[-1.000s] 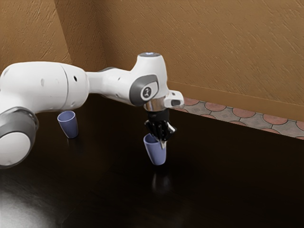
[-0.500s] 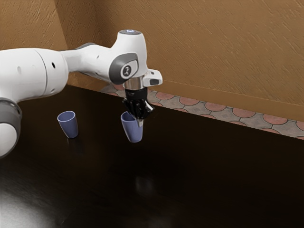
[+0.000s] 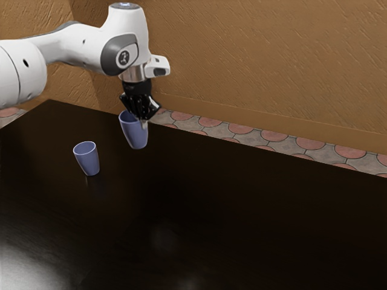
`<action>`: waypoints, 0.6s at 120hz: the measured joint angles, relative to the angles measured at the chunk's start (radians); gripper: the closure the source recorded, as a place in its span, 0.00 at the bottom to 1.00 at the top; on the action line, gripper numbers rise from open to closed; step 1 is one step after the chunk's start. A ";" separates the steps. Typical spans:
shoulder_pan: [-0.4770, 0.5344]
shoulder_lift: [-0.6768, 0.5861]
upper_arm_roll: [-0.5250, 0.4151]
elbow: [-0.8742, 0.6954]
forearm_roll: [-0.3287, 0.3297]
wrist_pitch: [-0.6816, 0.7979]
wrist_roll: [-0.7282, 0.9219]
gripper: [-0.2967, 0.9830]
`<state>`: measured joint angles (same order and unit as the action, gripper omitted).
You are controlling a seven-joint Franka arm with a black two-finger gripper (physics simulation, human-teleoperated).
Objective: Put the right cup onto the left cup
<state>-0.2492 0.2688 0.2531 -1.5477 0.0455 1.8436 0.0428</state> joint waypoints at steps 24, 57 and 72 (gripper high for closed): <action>0.030 -0.010 0.028 0.001 0.010 -0.025 0.033 0.85; 0.051 -0.009 0.085 0.009 0.011 -0.043 0.094 0.85; 0.056 -0.008 0.116 0.020 0.010 -0.046 0.124 0.85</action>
<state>-0.1934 0.2608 0.3693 -1.5276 0.0556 1.7975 0.1670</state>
